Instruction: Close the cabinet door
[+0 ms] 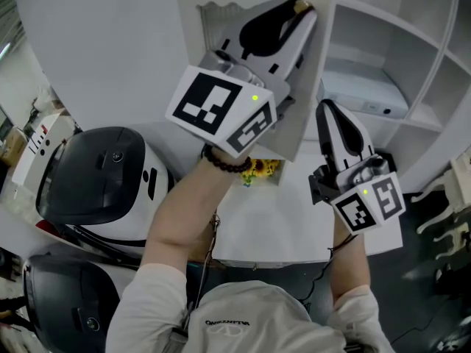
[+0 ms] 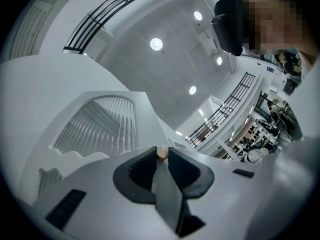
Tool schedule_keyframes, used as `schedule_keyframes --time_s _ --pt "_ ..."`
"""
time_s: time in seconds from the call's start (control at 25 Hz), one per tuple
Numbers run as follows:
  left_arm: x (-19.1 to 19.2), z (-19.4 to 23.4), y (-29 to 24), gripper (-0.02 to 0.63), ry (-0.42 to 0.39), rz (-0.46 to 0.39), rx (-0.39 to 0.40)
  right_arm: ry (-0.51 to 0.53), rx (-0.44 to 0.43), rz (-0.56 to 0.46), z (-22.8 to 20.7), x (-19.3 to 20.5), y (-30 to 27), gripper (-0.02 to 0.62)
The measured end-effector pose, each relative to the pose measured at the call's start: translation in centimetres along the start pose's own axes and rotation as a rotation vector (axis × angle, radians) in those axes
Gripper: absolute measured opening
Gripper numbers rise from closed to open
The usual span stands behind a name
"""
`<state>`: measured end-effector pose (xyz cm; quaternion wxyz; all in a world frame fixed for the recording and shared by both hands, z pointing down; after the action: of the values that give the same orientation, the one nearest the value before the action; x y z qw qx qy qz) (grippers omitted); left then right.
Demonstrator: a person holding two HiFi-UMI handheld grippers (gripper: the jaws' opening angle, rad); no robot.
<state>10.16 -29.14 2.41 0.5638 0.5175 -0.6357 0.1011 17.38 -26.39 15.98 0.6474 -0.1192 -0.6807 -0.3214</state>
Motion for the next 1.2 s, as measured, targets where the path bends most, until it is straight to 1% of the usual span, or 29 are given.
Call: schedule_keyframes --time_s 0.6,0.84,1.2 --pt "1.5 0.3 -2.1 0.075 -0.044 0.012 -0.026 0.004 0.039 0.030 -2.7 1.7 -1.0 0.011" --pt "2.0 0.5 -3.1 0.075 -0.067 0.017 -0.038 0.002 0.041 0.037 -3.5 2.1 -1.5 0.011" --pt "3.1 0.8 -4.6 0.077 -0.105 0.046 -0.056 -0.005 0.042 0.042 -4.7 2.8 -1.9 0.011"
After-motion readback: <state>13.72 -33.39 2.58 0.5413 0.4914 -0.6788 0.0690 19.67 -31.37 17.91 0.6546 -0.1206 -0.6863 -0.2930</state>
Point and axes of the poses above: the fingertips, and each gripper's own axes: y backward along the fingers, z to its left, x out of its underside, the point moved 2 cm from there along y, backward along the fingers, and after that the axes turned 13 degrees about z, right-handed, at the moved point
